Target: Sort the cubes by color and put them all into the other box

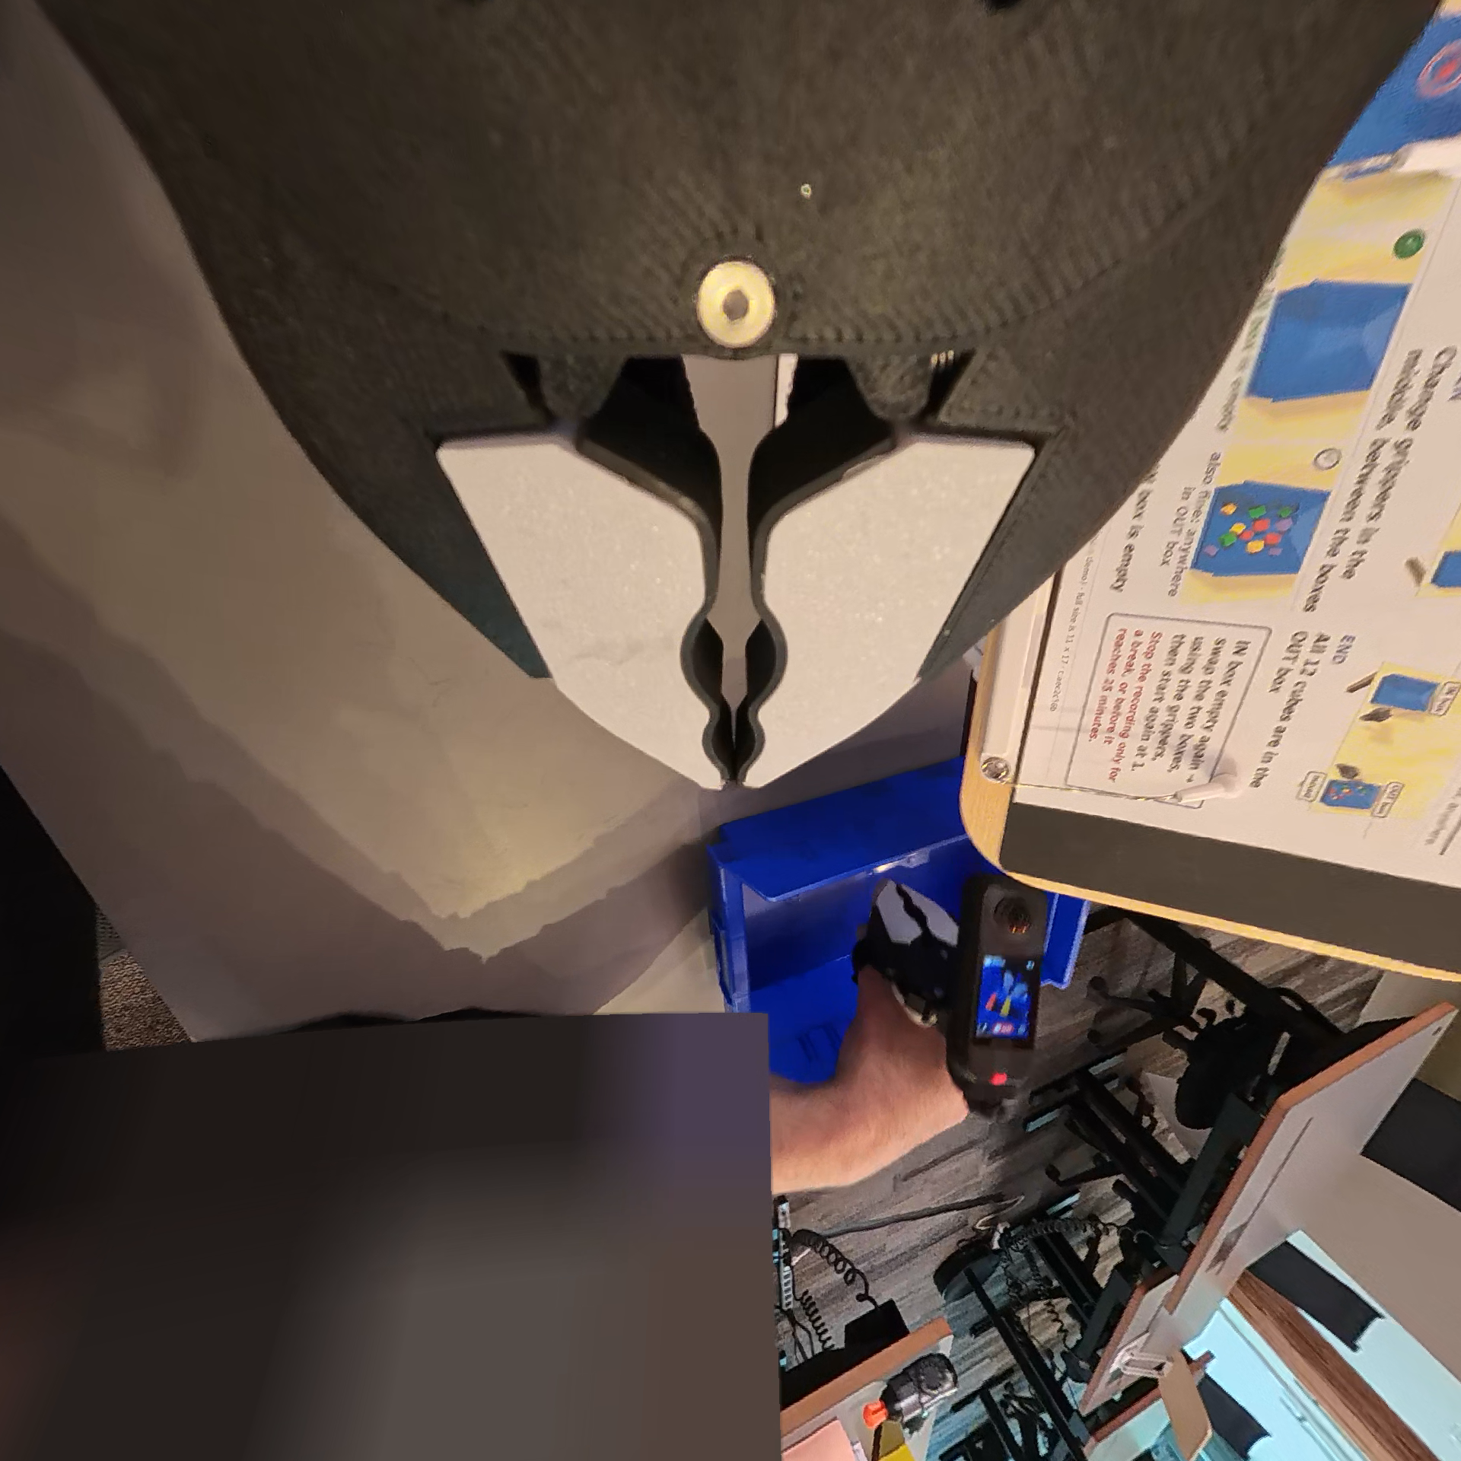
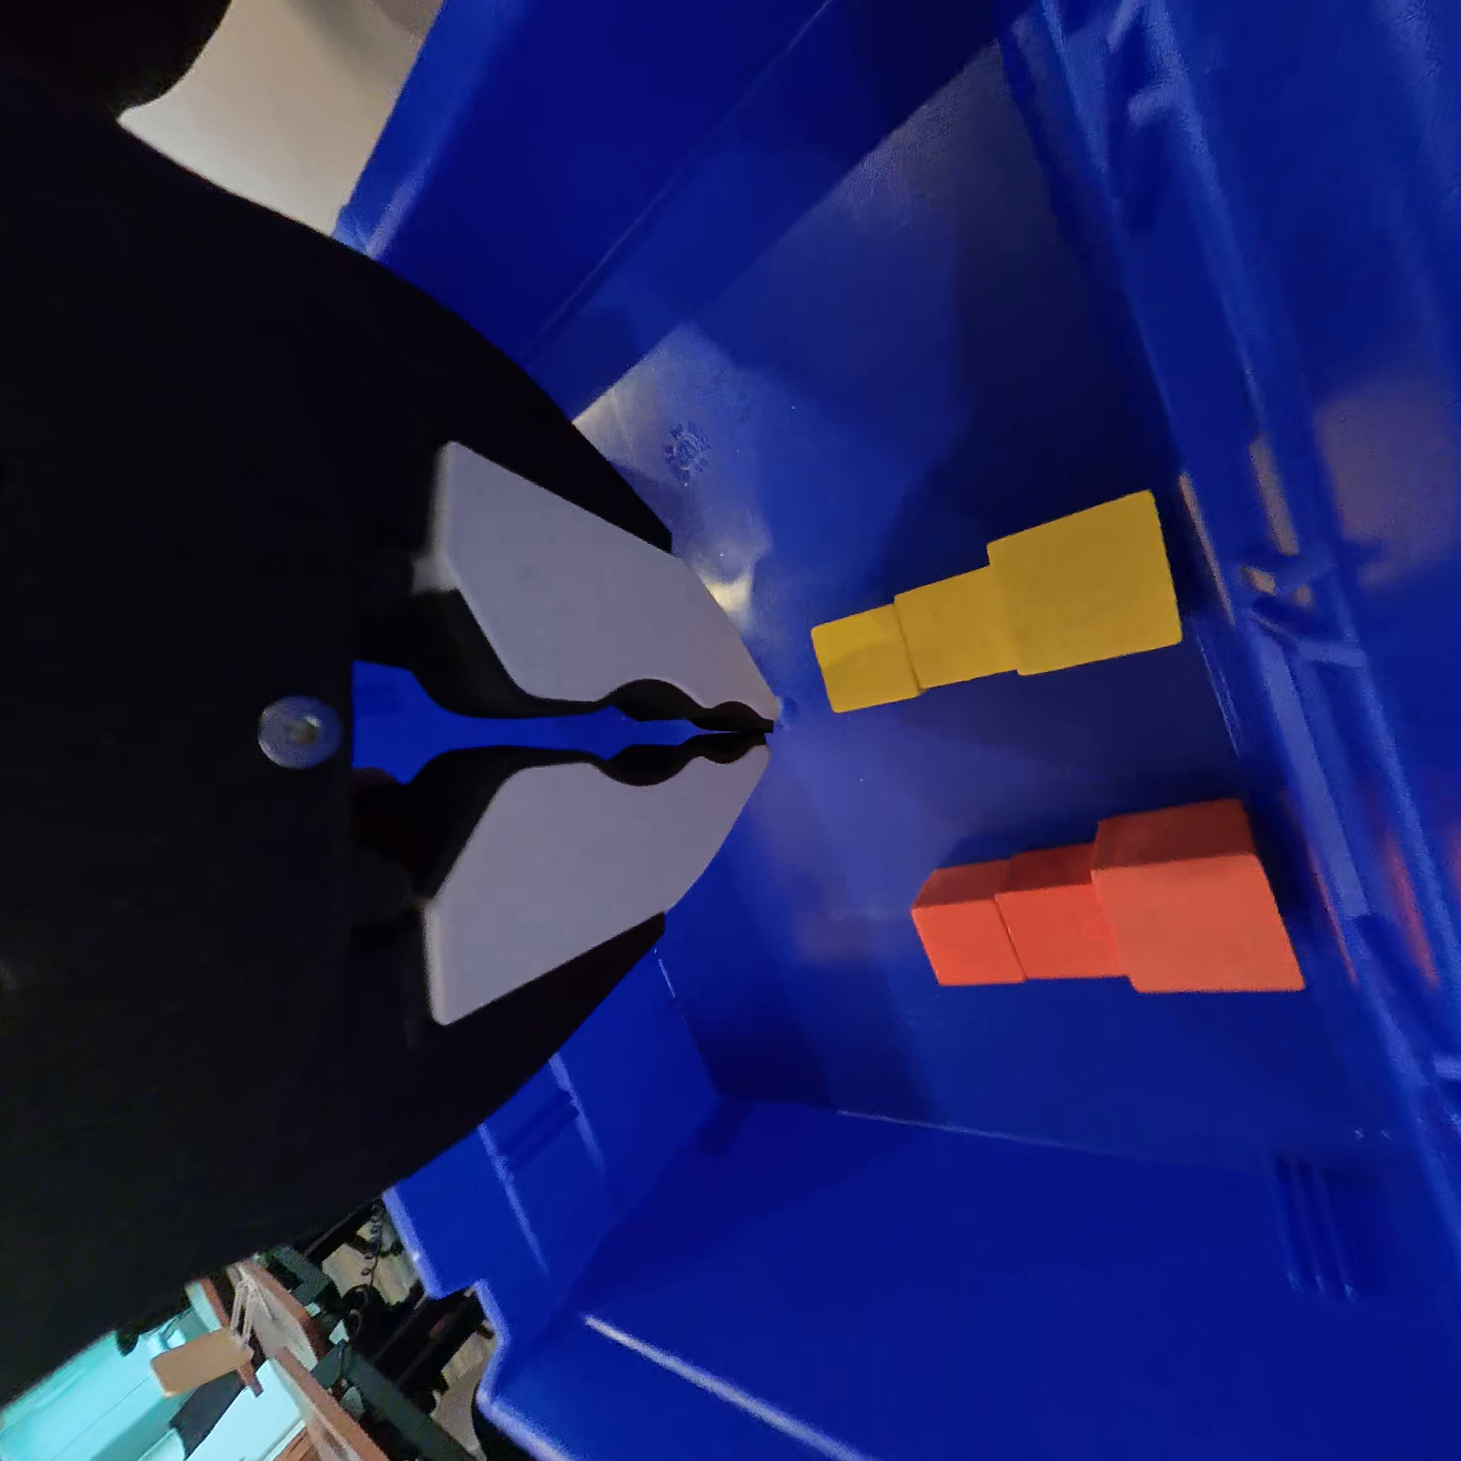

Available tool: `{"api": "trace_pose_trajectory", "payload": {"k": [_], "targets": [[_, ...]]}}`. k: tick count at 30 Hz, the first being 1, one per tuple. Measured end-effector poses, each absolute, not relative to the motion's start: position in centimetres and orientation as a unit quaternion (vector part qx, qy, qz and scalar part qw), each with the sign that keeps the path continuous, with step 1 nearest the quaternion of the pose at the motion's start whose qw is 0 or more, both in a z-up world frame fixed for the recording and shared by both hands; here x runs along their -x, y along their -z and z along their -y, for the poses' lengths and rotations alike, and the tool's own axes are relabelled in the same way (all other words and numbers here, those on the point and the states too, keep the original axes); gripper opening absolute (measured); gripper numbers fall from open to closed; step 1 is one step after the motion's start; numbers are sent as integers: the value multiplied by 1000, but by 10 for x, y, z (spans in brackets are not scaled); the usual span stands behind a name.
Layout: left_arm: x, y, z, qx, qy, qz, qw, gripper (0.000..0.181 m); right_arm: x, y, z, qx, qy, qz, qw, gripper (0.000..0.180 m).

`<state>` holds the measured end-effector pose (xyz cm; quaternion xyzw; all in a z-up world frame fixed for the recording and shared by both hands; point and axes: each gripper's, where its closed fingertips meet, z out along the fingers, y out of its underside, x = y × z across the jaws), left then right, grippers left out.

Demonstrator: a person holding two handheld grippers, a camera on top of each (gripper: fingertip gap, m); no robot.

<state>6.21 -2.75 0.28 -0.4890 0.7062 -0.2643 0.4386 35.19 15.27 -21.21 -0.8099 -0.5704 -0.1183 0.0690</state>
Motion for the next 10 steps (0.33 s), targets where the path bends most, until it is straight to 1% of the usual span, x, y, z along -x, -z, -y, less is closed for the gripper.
{"api": "trace_pose_trajectory", "payload": {"k": [1,10], "targets": [[-61,-4,26,491,261,-705,441,0,-351,208,-152,809,120,571,76,0],[-25,-26,3,522,208,-668,487,0,-339,163,-145,792,164,575,125,0]]}}
